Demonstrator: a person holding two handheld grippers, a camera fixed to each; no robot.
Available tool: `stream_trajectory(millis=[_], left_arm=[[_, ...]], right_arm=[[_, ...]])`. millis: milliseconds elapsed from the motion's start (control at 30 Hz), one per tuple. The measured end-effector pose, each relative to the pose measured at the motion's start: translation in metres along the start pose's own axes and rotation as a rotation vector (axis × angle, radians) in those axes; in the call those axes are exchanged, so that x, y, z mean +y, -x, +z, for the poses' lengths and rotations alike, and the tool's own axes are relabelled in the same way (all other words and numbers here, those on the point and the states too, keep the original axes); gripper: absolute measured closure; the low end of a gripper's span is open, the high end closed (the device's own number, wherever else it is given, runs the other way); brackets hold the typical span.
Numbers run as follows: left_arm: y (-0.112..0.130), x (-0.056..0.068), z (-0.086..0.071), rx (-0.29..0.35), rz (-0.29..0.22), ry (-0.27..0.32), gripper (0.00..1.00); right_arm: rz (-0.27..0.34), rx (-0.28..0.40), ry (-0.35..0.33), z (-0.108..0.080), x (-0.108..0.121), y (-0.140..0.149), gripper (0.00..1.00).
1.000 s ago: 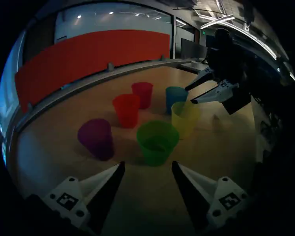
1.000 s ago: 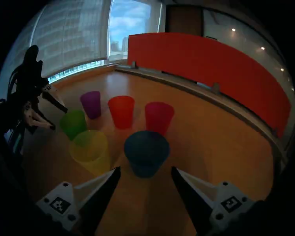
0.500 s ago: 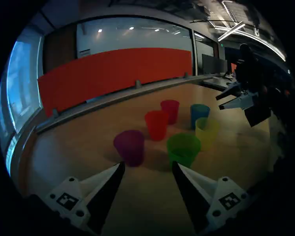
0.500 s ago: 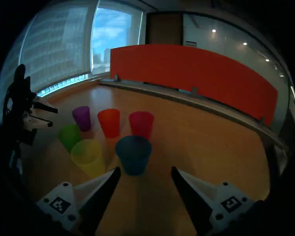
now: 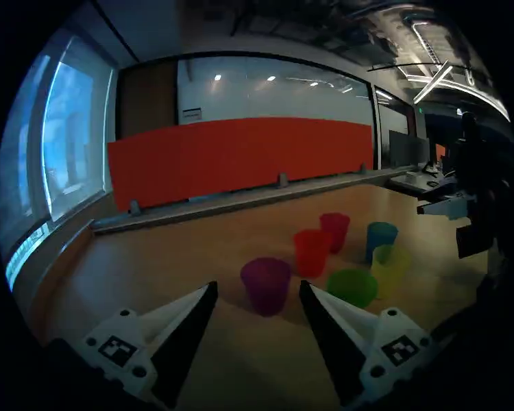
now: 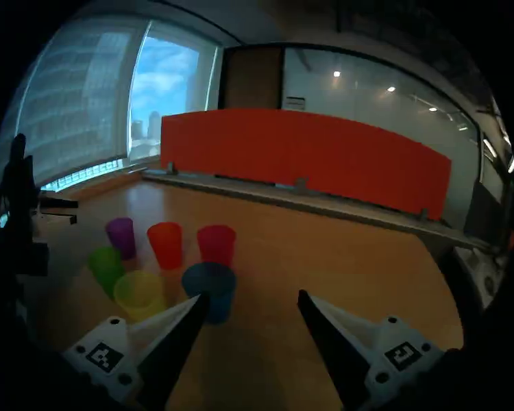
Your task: Pour water
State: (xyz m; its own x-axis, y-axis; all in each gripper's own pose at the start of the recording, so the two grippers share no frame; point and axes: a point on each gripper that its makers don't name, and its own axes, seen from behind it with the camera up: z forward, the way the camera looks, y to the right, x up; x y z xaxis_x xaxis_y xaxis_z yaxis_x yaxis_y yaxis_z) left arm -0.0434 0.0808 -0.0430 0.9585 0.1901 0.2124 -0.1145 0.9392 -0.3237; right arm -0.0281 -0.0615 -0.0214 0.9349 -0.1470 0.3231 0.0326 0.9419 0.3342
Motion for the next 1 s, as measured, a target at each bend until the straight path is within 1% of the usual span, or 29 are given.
stream_trajectory(millis=[167, 233, 433, 567, 667, 800, 867, 1000], left_arm=[[-0.006, -0.007, 0.002, 0.041, -0.015, -0.042, 0.12], [-0.007, -0.012, 0.004, 0.053, -0.028, -0.069, 0.12], [-0.015, -0.027, 0.002, 0.113, -0.072, -0.148, 0.12], [-0.02, -0.031, 0.0, 0.146, -0.101, -0.175, 0.12], [-0.025, -0.034, -0.001, 0.173, -0.123, -0.194, 0.12], [-0.034, -0.038, -0.003, 0.212, -0.144, -0.22, 0.12], [-0.04, -0.039, -0.004, 0.233, -0.148, -0.231, 0.12], [-0.051, -0.042, -0.007, 0.265, -0.131, -0.253, 0.12]], right_arm=[[0.053, 0.082, 0.071, -0.003, 0.009, -0.013, 0.01], [0.065, 0.11, 0.1, -0.004, 0.013, -0.018, 0.01], [0.078, 0.197, 0.2, -0.012, 0.025, -0.033, 0.01], [0.09, 0.252, 0.259, -0.017, 0.033, -0.041, 0.01], [0.102, 0.27, 0.276, -0.018, 0.034, -0.041, 0.01], [0.114, 0.278, 0.287, -0.02, 0.034, -0.04, 0.01], [0.118, 0.288, 0.289, -0.021, 0.033, -0.042, 0.01], [0.124, 0.303, 0.28, -0.024, 0.029, -0.047, 0.01]])
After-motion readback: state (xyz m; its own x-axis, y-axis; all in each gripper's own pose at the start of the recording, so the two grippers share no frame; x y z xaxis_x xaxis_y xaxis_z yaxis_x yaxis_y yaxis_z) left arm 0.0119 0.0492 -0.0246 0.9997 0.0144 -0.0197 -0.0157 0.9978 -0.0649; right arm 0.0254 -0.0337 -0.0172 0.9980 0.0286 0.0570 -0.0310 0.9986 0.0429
